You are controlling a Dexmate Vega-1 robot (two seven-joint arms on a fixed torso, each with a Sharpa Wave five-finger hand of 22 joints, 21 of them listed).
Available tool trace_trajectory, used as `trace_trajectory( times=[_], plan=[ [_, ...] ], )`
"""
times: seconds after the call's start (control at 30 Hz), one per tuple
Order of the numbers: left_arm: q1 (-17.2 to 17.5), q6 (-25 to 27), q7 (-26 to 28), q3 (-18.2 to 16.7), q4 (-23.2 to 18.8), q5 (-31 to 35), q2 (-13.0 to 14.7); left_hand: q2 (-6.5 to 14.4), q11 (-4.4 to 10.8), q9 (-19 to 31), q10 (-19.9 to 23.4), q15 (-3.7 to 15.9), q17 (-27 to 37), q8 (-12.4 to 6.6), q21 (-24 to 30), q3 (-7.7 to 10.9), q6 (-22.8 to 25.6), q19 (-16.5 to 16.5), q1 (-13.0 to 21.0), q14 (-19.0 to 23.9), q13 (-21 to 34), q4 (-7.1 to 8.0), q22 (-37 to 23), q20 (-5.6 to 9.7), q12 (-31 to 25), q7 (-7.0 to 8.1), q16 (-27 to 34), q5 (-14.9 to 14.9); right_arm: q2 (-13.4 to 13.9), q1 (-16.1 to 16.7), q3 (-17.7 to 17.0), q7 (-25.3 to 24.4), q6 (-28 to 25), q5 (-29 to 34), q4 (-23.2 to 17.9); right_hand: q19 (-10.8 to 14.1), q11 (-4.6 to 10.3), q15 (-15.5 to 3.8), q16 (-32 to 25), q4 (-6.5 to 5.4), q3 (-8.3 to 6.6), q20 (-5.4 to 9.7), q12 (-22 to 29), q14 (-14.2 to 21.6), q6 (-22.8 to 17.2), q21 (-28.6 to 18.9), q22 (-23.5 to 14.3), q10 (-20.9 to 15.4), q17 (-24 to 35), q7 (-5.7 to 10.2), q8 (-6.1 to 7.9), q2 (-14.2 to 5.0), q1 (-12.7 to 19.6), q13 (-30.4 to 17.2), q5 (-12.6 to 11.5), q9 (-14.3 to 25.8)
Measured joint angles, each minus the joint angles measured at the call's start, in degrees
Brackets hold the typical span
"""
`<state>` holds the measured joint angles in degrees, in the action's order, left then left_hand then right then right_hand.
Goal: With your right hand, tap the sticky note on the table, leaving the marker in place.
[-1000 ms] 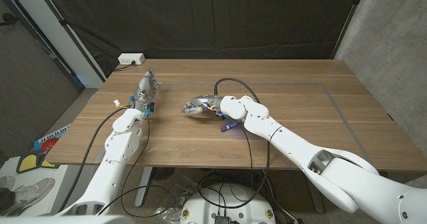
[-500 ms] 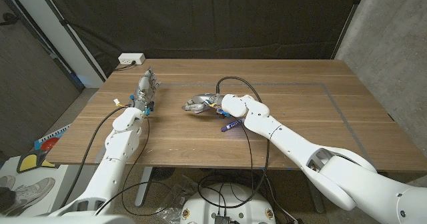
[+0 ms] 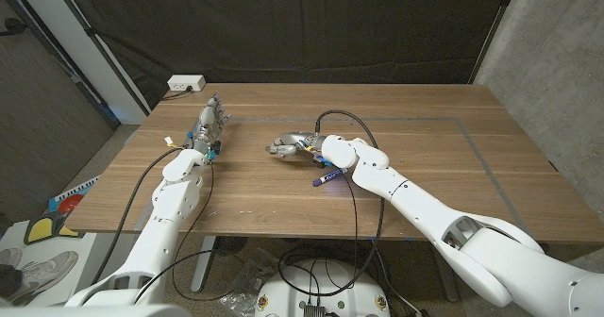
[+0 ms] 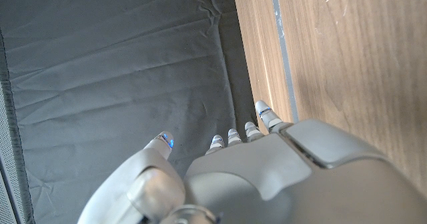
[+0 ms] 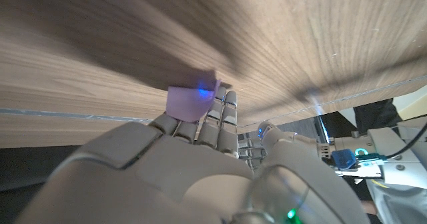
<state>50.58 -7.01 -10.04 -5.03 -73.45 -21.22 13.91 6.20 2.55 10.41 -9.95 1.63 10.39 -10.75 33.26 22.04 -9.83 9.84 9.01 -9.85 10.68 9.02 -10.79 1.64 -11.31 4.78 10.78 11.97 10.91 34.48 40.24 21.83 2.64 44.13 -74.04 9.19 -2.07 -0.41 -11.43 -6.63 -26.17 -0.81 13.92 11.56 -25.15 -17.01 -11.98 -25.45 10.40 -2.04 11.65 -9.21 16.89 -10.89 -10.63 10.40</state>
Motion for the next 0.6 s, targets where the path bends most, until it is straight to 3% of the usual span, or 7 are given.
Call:
trace_trajectory(
  times=[0.4, 0.53, 0.6],
  plan=[
    [-0.3, 0.0, 0.0, 0.0, 0.2, 0.4, -0.2, -0.5, 0.00, 0.0, 0.0, 0.00, 0.0, 0.00, 0.0, -0.08, 0.0, 0.0, -0.5, 0.0, 0.0, -0.12, 0.0, 0.00, 0.0, 0.00, 0.0, 0.0, -0.6, -1.8, 0.3, -0.9, -0.7, 0.3, 2.4, -0.2, -0.02, 0.01, 0.0, 0.16, 0.16, 0.22, -0.3, 0.0, 0.2, 0.0, 0.0, 0.0, 0.1, 0.25, -0.03, 0.22, -0.2, 0.4, 0.0, 0.0],
    [-0.3, 0.0, 0.1, -0.1, 0.2, 0.4, -0.2, -0.5, 0.00, 0.0, 0.0, 0.00, 0.0, 0.00, 0.0, -0.14, 0.0, 0.0, -0.5, 0.0, 0.0, -0.17, 0.0, 0.00, 0.0, 0.00, 0.0, 0.0, -0.6, -2.1, 0.2, -1.7, 0.1, 0.0, 2.8, -0.2, -0.49, -0.09, 0.0, 0.92, 0.07, 0.22, -0.9, 0.1, 0.8, 0.0, 0.0, -0.1, 0.0, 2.95, -0.49, 0.20, -0.2, 0.3, 0.0, 0.0],
    [-0.3, 0.1, 0.1, -0.2, 0.2, 0.4, -0.2, -0.5, 0.00, 0.0, 0.0, 0.00, 0.0, 0.00, 0.0, -0.14, 0.0, 0.0, -0.5, 0.0, 0.0, -0.17, 0.0, 0.00, 0.0, 0.00, 0.0, 0.0, -0.5, -2.1, 0.2, -2.4, 1.0, -0.4, 2.7, -0.2, -0.19, -0.31, 0.2, 1.70, -0.13, 0.18, -1.6, 0.3, 2.0, 0.0, 0.0, 1.7, 0.0, 6.14, -0.98, -0.26, 0.3, 0.2, 0.0, 0.0]
  ],
)
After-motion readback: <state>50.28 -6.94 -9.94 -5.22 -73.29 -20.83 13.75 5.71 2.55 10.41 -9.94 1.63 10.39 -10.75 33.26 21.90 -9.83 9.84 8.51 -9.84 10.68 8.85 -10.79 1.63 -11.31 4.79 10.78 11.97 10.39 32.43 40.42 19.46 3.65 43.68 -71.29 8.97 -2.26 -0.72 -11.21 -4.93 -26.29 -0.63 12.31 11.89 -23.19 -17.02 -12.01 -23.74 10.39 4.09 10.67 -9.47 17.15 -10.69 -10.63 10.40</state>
